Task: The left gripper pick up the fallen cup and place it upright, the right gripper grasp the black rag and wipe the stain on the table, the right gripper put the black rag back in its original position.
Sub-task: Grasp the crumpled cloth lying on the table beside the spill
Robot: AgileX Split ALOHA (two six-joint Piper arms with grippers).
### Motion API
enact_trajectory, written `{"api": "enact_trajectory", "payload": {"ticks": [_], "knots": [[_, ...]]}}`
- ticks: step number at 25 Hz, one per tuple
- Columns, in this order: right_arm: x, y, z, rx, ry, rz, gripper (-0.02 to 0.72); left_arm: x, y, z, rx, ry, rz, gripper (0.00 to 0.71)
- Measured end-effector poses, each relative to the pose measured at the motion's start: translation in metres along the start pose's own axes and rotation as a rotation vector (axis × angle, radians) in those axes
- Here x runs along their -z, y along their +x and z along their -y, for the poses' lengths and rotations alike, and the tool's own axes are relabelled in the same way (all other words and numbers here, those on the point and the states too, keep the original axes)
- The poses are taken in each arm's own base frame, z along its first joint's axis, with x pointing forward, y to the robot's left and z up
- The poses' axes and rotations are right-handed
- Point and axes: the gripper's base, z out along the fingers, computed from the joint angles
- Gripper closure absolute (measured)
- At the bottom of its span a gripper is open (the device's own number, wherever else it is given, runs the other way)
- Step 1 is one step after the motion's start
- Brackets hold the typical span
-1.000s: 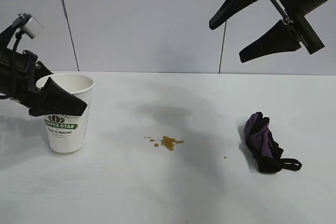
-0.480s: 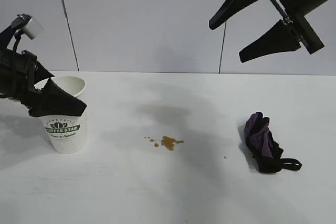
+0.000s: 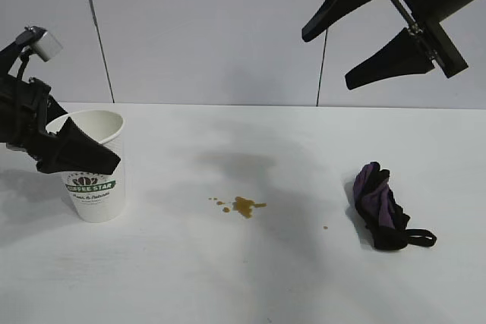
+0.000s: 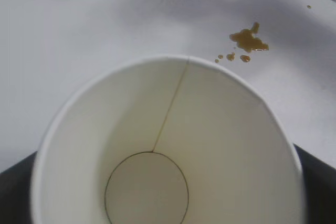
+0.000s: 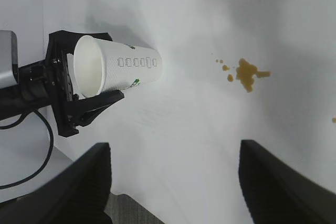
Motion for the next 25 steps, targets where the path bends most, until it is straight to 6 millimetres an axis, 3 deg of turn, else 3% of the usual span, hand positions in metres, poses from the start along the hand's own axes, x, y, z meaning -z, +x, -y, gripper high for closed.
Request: {"api": "enact_trajectory", "payload": {"ticks": [13,20,25], "knots": [[0.0,0.0,0.0,0.005,-0.003,0.001,0.231,0.001,0.006,0.0,0.027,-0.005,-0.078,0.017],[0.0,0.0,0.0,0.005,-0.005,0.003,0.231,0.025,-0.01,0.007,-0.029,-0.042,-0.109,0.016],[0.0,0.0,-0.001,0.005,-0.006,0.003,0.231,0.035,-0.008,0.011,-0.003,-0.049,-0.206,0.016]]}}
